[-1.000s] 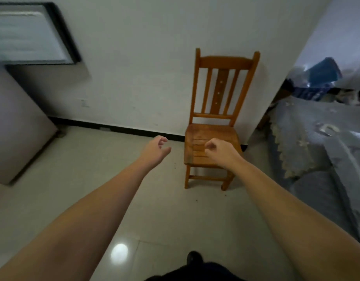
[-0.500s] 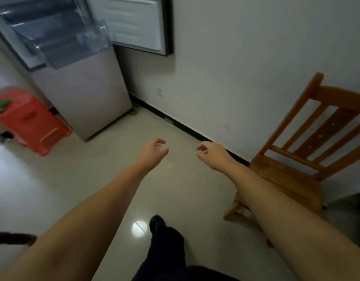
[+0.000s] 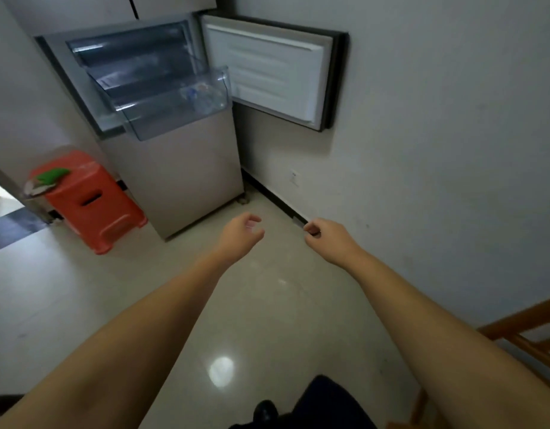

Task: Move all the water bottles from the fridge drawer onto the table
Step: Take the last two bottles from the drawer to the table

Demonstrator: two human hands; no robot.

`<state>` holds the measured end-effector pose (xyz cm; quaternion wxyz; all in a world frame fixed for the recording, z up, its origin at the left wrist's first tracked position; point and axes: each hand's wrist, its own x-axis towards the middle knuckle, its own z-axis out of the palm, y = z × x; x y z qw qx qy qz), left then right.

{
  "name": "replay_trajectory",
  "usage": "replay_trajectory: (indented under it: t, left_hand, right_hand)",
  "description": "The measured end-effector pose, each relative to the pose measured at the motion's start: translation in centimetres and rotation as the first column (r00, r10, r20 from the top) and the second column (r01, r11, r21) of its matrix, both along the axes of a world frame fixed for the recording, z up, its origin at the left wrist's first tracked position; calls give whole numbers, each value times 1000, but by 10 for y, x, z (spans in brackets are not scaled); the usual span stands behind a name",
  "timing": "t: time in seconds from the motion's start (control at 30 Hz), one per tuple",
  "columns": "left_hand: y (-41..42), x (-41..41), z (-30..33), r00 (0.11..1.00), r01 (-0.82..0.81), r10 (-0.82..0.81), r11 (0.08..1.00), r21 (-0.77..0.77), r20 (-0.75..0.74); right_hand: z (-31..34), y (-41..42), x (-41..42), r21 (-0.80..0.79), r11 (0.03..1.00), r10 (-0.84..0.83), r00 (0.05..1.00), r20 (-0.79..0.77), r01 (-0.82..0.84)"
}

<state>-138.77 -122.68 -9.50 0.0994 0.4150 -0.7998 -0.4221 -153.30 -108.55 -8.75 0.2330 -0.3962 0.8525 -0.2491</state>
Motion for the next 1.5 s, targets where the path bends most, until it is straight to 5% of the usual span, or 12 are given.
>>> replay_trajectory:
  t: [0.53, 0.87, 1.23, 1.5]
  left_hand:
    - [-223, -129, 6, 962, -273, 271, 960, -67, -36]
    - [-339, -161, 3, 923, -383, 379, 921, -76, -59]
    - [-555, -204, 51, 949, -302, 282, 942, -145, -144]
    - [-656, -230, 64, 952, -277, 266, 959, -56, -154]
  right_hand:
    - [16, -271, -171, -52, 945, 322, 946, -31, -323]
    - [15, -415, -205, -55, 891, 452, 892, 13, -451]
    - [48, -628, -240, -138, 920, 366, 930, -31, -367]
    - [66, -726, -252, -221, 920, 322, 946, -47, -324]
